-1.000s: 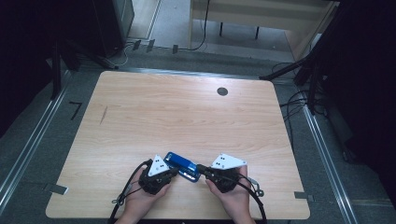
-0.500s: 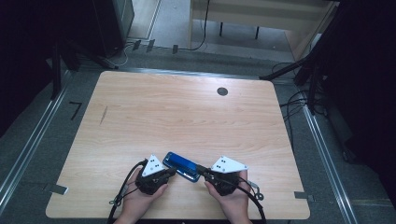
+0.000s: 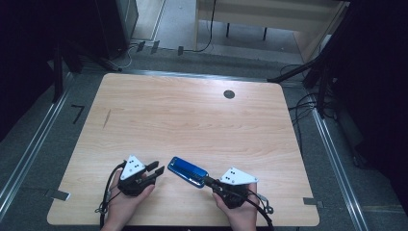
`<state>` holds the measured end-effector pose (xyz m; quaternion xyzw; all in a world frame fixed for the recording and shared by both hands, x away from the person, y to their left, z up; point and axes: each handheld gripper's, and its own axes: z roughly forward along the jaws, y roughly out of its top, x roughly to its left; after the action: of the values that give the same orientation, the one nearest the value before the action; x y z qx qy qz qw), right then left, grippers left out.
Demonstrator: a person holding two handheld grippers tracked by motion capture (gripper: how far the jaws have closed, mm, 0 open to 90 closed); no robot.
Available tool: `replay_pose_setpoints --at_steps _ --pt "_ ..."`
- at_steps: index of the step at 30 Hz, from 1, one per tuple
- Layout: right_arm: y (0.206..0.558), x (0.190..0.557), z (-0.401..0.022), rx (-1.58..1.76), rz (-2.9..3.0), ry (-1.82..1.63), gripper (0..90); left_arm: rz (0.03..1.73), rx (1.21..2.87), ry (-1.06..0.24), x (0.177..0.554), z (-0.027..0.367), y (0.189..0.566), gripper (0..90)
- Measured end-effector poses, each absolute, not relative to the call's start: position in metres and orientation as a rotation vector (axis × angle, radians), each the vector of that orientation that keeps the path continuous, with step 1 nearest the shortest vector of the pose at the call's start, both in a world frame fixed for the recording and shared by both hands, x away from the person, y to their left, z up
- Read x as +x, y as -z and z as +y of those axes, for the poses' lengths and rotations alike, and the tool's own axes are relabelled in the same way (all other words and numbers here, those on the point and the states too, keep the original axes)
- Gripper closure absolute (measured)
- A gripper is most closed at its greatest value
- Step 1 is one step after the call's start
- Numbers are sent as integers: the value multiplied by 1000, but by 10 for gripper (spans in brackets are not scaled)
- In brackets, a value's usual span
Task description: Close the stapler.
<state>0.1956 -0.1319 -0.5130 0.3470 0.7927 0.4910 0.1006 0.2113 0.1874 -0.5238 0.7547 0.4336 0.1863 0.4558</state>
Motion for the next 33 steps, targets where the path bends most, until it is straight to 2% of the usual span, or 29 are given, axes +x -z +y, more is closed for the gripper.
replay_pose_setpoints --at_steps 4,9,12,18,20,33 --pt "518 195 -130 1046 2348 -1443 900 1143 1818 -538 215 205 524 531" --pt "523 194 -122 1036 2357 -1425 900 1226 1768 -578 220 224 522 400" --pt "525 193 -119 1034 2346 -1421 900 1282 1756 -611 222 236 523 291" --pt "526 192 -119 1027 2327 -1424 900 1353 1747 -647 222 262 521 163" --pt "526 192 -119 1027 2324 -1424 900 1367 1736 -656 222 270 520 139" --pt "529 196 -117 1033 2324 -1397 900 1413 1723 -654 226 279 525 139"
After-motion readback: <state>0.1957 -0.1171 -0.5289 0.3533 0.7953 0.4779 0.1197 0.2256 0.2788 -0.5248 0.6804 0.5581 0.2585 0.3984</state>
